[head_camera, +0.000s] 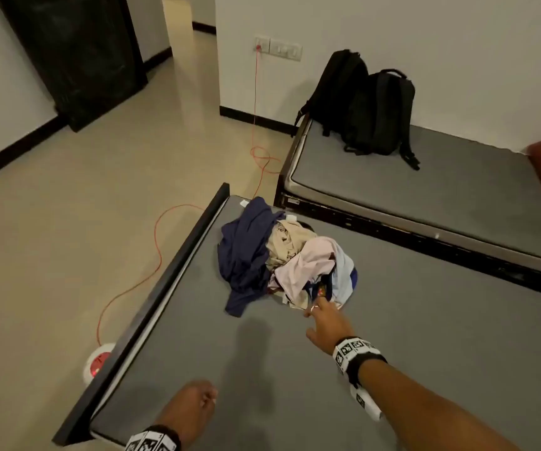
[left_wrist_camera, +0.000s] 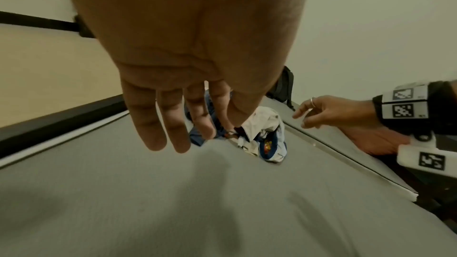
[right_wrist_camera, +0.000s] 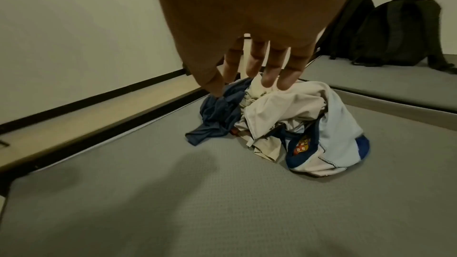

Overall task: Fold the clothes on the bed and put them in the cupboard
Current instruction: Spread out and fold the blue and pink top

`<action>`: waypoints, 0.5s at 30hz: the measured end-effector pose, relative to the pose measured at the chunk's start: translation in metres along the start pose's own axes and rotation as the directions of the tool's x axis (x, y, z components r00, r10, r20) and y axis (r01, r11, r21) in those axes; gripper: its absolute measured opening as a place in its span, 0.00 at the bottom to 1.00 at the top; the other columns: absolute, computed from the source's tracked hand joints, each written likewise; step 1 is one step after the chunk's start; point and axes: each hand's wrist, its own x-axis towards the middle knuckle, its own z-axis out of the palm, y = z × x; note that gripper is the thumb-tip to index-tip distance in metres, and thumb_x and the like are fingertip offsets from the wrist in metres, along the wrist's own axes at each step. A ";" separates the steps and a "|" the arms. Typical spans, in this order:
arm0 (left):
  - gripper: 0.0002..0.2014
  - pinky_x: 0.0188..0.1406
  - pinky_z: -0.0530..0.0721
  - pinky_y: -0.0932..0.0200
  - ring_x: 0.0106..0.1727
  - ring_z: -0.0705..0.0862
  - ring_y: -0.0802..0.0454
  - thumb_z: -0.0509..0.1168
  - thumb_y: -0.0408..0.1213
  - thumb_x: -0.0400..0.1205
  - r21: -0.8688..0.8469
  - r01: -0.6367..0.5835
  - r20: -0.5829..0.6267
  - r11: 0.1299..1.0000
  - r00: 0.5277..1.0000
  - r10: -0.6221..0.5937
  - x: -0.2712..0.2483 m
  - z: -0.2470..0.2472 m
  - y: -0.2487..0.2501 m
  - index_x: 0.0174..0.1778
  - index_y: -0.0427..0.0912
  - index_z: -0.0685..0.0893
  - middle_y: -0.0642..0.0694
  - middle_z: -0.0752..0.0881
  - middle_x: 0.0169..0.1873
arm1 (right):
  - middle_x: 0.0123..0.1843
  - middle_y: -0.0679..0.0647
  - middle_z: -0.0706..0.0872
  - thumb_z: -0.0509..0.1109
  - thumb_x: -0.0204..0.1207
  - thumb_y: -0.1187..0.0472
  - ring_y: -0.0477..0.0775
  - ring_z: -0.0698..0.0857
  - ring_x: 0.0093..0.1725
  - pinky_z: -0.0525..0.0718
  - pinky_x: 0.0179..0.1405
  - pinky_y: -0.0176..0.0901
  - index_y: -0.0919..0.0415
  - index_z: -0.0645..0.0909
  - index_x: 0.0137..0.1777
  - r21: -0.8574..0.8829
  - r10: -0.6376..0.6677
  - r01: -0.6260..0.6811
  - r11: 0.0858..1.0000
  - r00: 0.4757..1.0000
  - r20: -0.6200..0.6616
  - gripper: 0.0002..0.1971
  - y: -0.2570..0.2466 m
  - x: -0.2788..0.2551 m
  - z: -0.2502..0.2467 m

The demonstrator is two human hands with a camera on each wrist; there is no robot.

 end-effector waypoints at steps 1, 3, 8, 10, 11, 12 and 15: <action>0.14 0.43 0.73 0.82 0.44 0.78 0.83 0.69 0.33 0.80 -0.014 -0.007 -0.009 1.000 1.000 0.007 0.008 0.009 -0.011 0.39 0.62 0.78 0.55 0.81 0.40 | 0.71 0.51 0.74 0.73 0.73 0.53 0.57 0.76 0.69 0.80 0.67 0.52 0.51 0.81 0.68 -0.021 -0.032 0.032 0.999 0.999 -0.003 0.22 0.003 0.012 0.007; 0.19 0.45 0.73 0.82 0.42 0.80 0.79 0.70 0.34 0.79 -0.008 0.041 -0.019 0.999 0.999 -0.041 0.033 0.029 -0.038 0.37 0.68 0.78 0.56 0.81 0.39 | 0.77 0.54 0.71 0.74 0.71 0.53 0.60 0.72 0.74 0.78 0.69 0.55 0.51 0.82 0.69 -0.132 -0.057 0.054 0.990 0.998 -0.019 0.25 0.009 0.041 0.025; 0.14 0.43 0.75 0.75 0.40 0.85 0.64 0.64 0.44 0.73 0.048 0.071 -0.082 0.996 0.994 -0.067 0.068 0.059 -0.076 0.54 0.56 0.85 0.53 0.91 0.41 | 0.89 0.59 0.53 0.75 0.72 0.56 0.69 0.56 0.85 0.67 0.78 0.64 0.54 0.80 0.73 -0.413 -0.076 0.075 0.908 0.997 0.012 0.27 0.022 0.106 0.056; 0.10 0.53 0.77 0.70 0.50 0.87 0.60 0.65 0.59 0.68 0.020 0.048 -0.071 0.999 0.996 -0.046 0.083 0.080 -0.110 0.43 0.70 0.84 0.52 0.90 0.44 | 0.90 0.59 0.51 0.73 0.75 0.57 0.70 0.55 0.86 0.63 0.80 0.67 0.55 0.73 0.79 -0.473 -0.102 0.071 0.878 0.994 -0.041 0.31 0.027 0.135 0.063; 0.09 0.59 0.76 0.66 0.58 0.86 0.56 0.67 0.63 0.70 0.125 0.049 -0.031 0.991 0.998 -0.046 0.085 0.088 -0.122 0.41 0.68 0.85 0.51 0.88 0.50 | 0.90 0.58 0.51 0.71 0.77 0.58 0.70 0.54 0.86 0.62 0.80 0.68 0.55 0.67 0.83 -0.480 -0.110 0.067 0.875 0.992 -0.062 0.34 0.029 0.148 0.065; 0.14 0.63 0.76 0.63 0.61 0.84 0.54 0.65 0.66 0.70 0.079 0.059 -0.018 0.995 0.998 -0.058 0.086 0.098 -0.139 0.41 0.63 0.85 0.51 0.85 0.53 | 0.90 0.57 0.50 0.69 0.79 0.58 0.69 0.53 0.87 0.60 0.81 0.70 0.54 0.60 0.86 -0.487 -0.096 0.051 0.872 0.993 -0.069 0.36 0.031 0.165 0.070; 0.23 0.57 0.81 0.61 0.53 0.85 0.59 0.57 0.72 0.64 0.053 0.100 -0.045 0.994 0.994 -0.097 0.095 0.109 -0.170 0.39 0.57 0.81 0.53 0.84 0.52 | 0.90 0.56 0.49 0.74 0.76 0.52 0.67 0.57 0.86 0.64 0.78 0.75 0.48 0.49 0.88 -0.499 -0.009 -0.006 0.867 1.000 -0.028 0.47 0.042 0.209 0.087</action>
